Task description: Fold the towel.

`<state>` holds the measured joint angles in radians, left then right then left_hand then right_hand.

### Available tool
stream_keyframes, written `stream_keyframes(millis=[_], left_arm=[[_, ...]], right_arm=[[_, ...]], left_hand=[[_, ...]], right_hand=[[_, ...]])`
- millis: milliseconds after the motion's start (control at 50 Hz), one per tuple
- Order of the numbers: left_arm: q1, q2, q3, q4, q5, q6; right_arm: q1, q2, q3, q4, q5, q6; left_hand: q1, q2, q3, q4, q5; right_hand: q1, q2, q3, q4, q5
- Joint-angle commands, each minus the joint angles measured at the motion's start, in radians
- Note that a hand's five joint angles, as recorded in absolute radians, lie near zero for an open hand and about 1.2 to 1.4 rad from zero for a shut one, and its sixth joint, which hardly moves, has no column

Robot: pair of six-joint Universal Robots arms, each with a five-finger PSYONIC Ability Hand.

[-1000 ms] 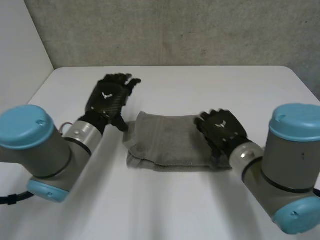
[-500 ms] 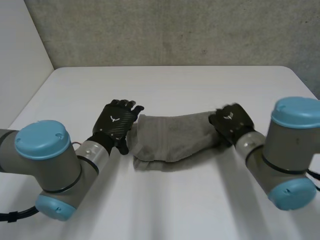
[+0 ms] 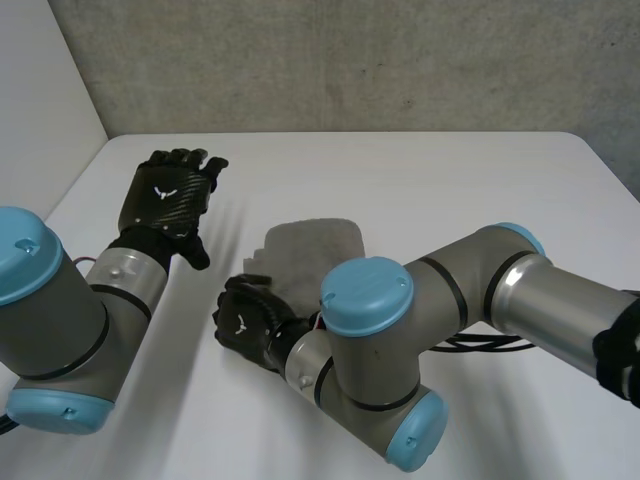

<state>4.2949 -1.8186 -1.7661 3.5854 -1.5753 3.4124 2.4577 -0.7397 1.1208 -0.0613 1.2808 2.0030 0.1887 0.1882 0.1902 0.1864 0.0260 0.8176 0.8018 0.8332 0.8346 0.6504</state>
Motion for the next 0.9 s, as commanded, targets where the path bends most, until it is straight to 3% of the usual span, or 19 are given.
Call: stream_keyframes(millis=[20,40,80,200,360,680,900], left_arm=[[0.003,-0.002,0.022,0.004,0.006,-0.013],[0.003,-0.002,0.022,0.004,0.006,-0.013],[-0.001,-0.001,0.042,0.009,0.006,-0.05],[-0.003,-0.001,0.088,0.009,0.003,-0.137],[-0.011,-0.031,0.148,0.001,0.008,-0.255],[-0.142,-0.289,0.258,-0.001,0.014,-0.266],[-0.156,-0.416,0.258,-0.004,0.015,-0.252]], right_arm=[[-0.038,-0.14,0.083,-0.038,0.084,0.224],[-0.039,-0.141,0.083,-0.038,0.084,0.224],[-0.081,-0.226,0.151,-0.061,0.113,0.388],[-0.173,-0.34,0.253,-0.045,0.133,0.662],[-0.292,-0.379,0.255,0.055,0.134,0.936],[-0.353,-0.239,0.113,0.066,0.097,1.204],[-0.35,-0.049,0.048,0.101,0.072,1.218]], left_hand=[[0.007,0.008,0.006,0.009,-0.005],[0.007,0.008,0.006,0.009,-0.005],[0.007,0.008,0.006,0.009,-0.005],[0.016,0.017,0.015,0.018,0.004],[0.028,0.028,0.026,0.03,0.016],[0.037,0.037,0.035,0.039,0.025],[0.051,0.052,0.05,0.054,0.039]], right_hand=[[-0.594,-0.578,-0.609,-0.611,-0.601],[-0.595,-0.579,-0.61,-0.612,-0.602],[-0.643,-0.627,-0.659,-0.66,-0.65],[-0.643,-0.627,-0.659,-0.66,-0.65],[-0.643,-0.627,-0.659,-0.66,-0.65],[-0.643,-0.627,-0.659,-0.66,-0.65],[-0.643,-0.627,-0.659,-0.66,-0.65]])
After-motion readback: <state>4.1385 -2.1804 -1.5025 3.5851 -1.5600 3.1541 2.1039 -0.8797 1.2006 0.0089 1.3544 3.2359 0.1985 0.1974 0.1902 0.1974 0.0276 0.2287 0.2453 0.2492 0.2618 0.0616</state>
